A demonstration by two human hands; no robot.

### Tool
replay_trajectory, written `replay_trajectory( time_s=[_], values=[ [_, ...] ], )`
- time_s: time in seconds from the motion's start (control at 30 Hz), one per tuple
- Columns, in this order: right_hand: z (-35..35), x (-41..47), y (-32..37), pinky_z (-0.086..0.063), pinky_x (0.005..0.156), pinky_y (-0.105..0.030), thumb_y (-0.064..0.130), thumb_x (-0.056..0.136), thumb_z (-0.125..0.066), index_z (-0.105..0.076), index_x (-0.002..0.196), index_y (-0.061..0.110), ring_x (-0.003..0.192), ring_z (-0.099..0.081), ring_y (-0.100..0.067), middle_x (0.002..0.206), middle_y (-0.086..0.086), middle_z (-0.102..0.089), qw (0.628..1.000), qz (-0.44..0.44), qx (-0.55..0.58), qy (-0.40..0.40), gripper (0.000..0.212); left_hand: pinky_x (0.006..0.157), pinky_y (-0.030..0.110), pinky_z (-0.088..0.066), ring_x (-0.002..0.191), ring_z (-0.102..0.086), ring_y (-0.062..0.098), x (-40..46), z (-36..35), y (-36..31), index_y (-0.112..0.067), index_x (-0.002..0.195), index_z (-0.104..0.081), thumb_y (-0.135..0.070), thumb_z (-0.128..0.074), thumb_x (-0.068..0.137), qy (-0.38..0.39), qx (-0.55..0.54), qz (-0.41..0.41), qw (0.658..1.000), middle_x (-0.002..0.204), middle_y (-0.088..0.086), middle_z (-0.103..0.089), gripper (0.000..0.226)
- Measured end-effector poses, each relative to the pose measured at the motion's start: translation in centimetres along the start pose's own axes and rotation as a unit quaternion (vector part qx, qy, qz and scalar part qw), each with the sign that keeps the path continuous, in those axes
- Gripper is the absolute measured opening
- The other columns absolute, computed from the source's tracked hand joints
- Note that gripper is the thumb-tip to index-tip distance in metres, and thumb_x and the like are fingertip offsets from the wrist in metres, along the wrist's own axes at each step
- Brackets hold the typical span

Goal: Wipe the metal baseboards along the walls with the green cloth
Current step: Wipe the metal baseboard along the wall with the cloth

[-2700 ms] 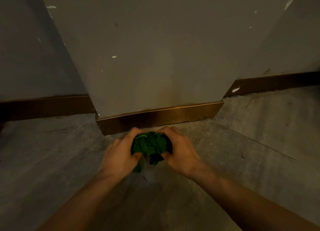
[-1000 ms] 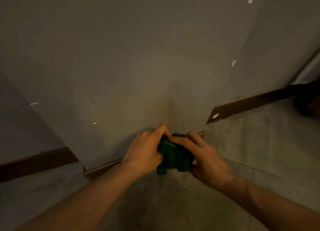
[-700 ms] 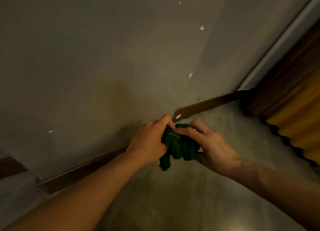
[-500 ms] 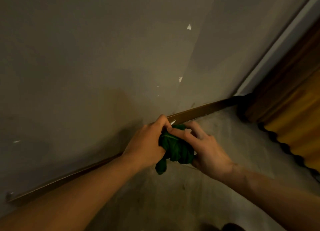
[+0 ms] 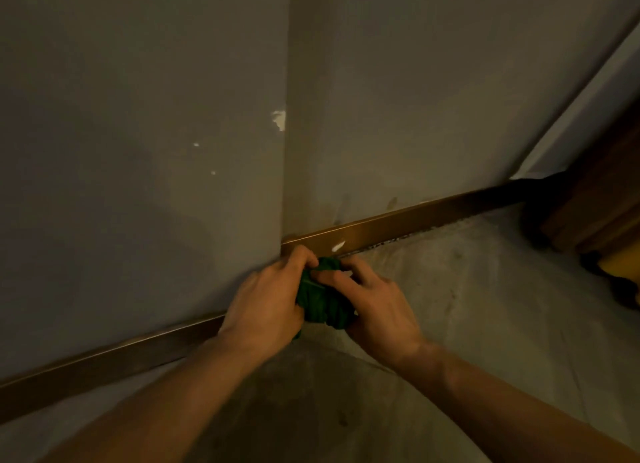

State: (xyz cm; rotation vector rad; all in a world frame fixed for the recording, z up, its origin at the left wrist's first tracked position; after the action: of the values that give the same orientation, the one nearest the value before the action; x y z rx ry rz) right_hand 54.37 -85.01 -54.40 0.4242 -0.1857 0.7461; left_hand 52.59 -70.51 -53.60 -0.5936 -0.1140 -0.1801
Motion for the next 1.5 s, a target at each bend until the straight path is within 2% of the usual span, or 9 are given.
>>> replay_trajectory(
  time_s=[0.2, 0.3, 0.37, 0.53, 0.7, 0.8, 1.03, 1.23, 1.5],
  values=[
    [-1.2, -0.2, -6.9, -0.059, 0.059, -0.038, 0.013, 0.074, -0.075, -0.045, 0.132, 0.036, 0.089, -0.063, -0.025, 0.128, 0.0, -0.046, 0.999, -0.036, -0.018, -0.002, 0.069, 0.086, 0.024, -0.044, 0.112, -0.06, 0.015, 1.2, -7.2, 0.5, -0.042, 0.15, -0.018, -0.023, -0.07, 0.086, -0.038, -0.023, 0.036, 0.998, 0.141, -0.005, -0.049, 0.085],
    [-2.3, 0.2, -10.0, -0.058, 0.058, -0.037, 0.018, 0.076, -0.076, -0.047, 0.131, 0.037, 0.09, -0.063, -0.023, 0.128, 0.001, -0.046, 0.998, -0.066, -0.024, -0.005, 0.066, 0.102, 0.03, -0.042, 0.128, -0.048, 0.019, 1.8, -10.3, 1.3, -0.039, 0.156, 0.002, -0.045, -0.068, 0.087, -0.037, -0.004, 0.054, 0.998, 0.152, -0.003, -0.038, 0.099],
    [-3.0, 0.3, -11.6, -0.058, 0.058, -0.034, 0.02, 0.075, -0.076, -0.047, 0.132, 0.037, 0.092, -0.061, -0.023, 0.128, 0.001, -0.046, 0.998, -0.062, -0.032, 0.007, 0.066, 0.114, 0.033, -0.027, 0.141, -0.034, 0.019, 2.0, -12.4, 1.9, -0.033, 0.158, 0.006, -0.062, -0.064, 0.083, -0.033, 0.038, 0.061, 0.997, 0.16, -0.001, -0.029, 0.106],
    [-4.5, 1.9, -13.5, -0.051, 0.052, -0.034, 0.021, 0.068, -0.076, -0.052, 0.128, 0.029, 0.106, -0.051, -0.029, 0.12, -0.007, -0.048, 0.995, 0.003, -0.093, 0.03, 0.065, 0.126, 0.045, -0.001, 0.154, 0.014, 0.02, 3.1, -16.9, 4.0, -0.021, 0.158, 0.011, -0.092, -0.034, 0.072, -0.004, 0.103, 0.128, 0.986, 0.17, 0.003, 0.006, 0.121],
    [-7.5, 4.4, -12.8, -0.052, 0.051, -0.039, 0.034, 0.067, -0.076, -0.052, 0.128, 0.024, 0.108, -0.044, -0.033, 0.124, -0.013, -0.039, 0.98, 0.097, -0.154, 0.077, 0.066, 0.124, 0.045, 0.011, 0.15, 0.028, 0.023, 3.9, -19.5, 6.4, -0.015, 0.158, 0.013, -0.1, -0.02, 0.07, -0.002, 0.128, 0.203, 0.971, 0.167, 0.01, 0.019, 0.126],
    [-9.8, 5.6, -11.8, -0.053, 0.053, -0.04, 0.024, 0.062, -0.085, -0.055, 0.124, 0.021, 0.109, -0.047, -0.036, 0.123, -0.015, -0.04, 0.97, 0.133, -0.178, 0.097, 0.069, 0.126, 0.05, 0.0, 0.152, 0.022, 0.026, 3.7, -20.5, 6.9, -0.01, 0.158, 0.007, -0.1, -0.018, 0.07, 0.006, 0.141, 0.221, 0.965, 0.167, 0.016, 0.013, 0.129],
    [-11.9, 7.6, -10.5, -0.047, 0.052, -0.035, 0.015, 0.086, -0.058, -0.064, 0.111, 0.016, 0.098, -0.057, -0.032, 0.114, -0.013, -0.059, 0.955, 0.204, -0.206, 0.066, 0.026, 0.126, 0.05, -0.009, 0.155, 0.012, 0.027, 3.7, -20.8, 7.0, -0.005, 0.158, -0.009, -0.101, -0.023, 0.068, -0.002, 0.136, 0.247, 0.959, 0.167, 0.021, -0.006, 0.133],
    [-11.6, 7.7, -11.4, -0.048, 0.053, -0.036, 0.017, 0.088, -0.041, -0.066, 0.111, 0.017, 0.1, -0.058, -0.034, 0.117, -0.012, -0.06, 0.948, 0.189, -0.244, 0.083, 0.035, 0.126, 0.051, -0.01, 0.155, 0.013, 0.027, 3.7, -20.5, 6.9, -0.003, 0.158, -0.012, -0.1, -0.025, 0.071, 0.001, 0.15, 0.233, 0.961, 0.168, 0.02, 0.0, 0.131],
    [-9.8, 7.1, -14.8, -0.047, 0.051, -0.034, 0.015, 0.074, -0.074, -0.07, 0.107, 0.016, 0.094, -0.06, -0.036, 0.115, -0.014, -0.063, 0.949, 0.132, -0.272, 0.09, 0.033, 0.125, 0.053, -0.012, 0.155, 0.008, 0.029, 3.7, -20.6, 6.8, -0.003, 0.158, -0.003, -0.097, -0.029, 0.074, -0.009, 0.144, 0.211, 0.967, 0.168, 0.019, 0.002, 0.129]
  ],
)
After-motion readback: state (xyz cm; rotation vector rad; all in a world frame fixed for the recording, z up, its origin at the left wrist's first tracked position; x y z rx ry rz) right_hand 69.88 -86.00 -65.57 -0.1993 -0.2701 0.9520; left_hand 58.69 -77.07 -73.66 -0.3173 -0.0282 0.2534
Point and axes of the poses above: each hand's wrist, its own x-axis towards the middle knuckle, its own z-axis out of the back of the hand, y = z × x, the point moved 6 cm from there along x, towards the middle knuckle
